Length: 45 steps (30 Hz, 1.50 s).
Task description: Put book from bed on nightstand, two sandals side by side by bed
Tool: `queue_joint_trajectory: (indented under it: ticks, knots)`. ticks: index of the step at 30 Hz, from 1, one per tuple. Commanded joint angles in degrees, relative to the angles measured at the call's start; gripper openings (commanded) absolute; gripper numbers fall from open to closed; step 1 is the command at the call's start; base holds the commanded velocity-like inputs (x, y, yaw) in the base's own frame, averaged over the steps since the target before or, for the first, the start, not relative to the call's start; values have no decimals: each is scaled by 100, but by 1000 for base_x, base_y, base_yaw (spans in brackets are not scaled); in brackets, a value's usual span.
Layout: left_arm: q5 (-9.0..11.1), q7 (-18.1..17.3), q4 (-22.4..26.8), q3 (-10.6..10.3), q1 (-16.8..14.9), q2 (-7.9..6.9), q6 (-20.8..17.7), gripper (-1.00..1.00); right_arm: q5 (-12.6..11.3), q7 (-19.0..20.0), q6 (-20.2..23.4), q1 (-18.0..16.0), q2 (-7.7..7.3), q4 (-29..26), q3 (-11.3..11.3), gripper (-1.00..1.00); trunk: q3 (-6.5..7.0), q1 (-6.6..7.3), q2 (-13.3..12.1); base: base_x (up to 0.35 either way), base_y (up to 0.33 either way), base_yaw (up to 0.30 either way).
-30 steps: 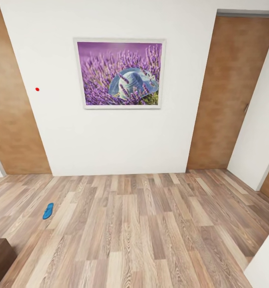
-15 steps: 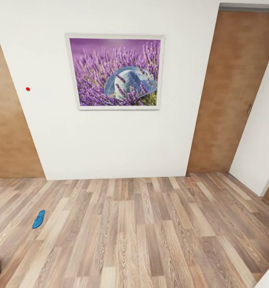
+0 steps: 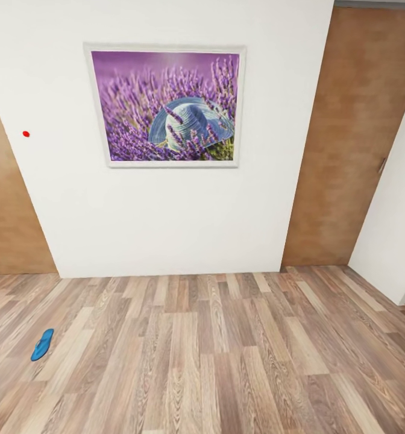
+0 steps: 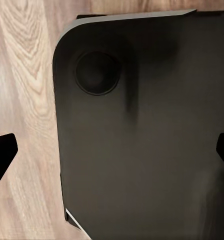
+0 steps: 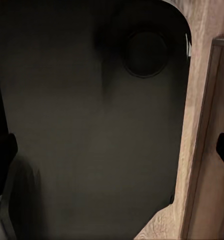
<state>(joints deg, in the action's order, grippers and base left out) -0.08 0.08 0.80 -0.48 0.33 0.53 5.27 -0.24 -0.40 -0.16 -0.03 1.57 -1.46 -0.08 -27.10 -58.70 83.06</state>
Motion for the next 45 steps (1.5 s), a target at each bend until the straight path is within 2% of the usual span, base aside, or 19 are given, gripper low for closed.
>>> queue_joint_trajectory:
  ticks: [1, 30, 45]
  knots:
    - [-1, 1, 8, -5, 2, 0, 11, 100, -3, -4, -2, 0, 1, -4, -1, 100, -4, -3, 2, 291, -125, 0]
    - [-1, 1, 8, -1, 2, 0, 9, 100, -2, -4, -2, -1, 8, -4, -1, 100, 10, -3, 2, 258, -70, 7]
    - [-1, 1, 8, 2, 3, 0, 9, 100, -2, -4, -2, 0, 26, -4, 14, 100, 43, -3, 2, 220, -24, 201]
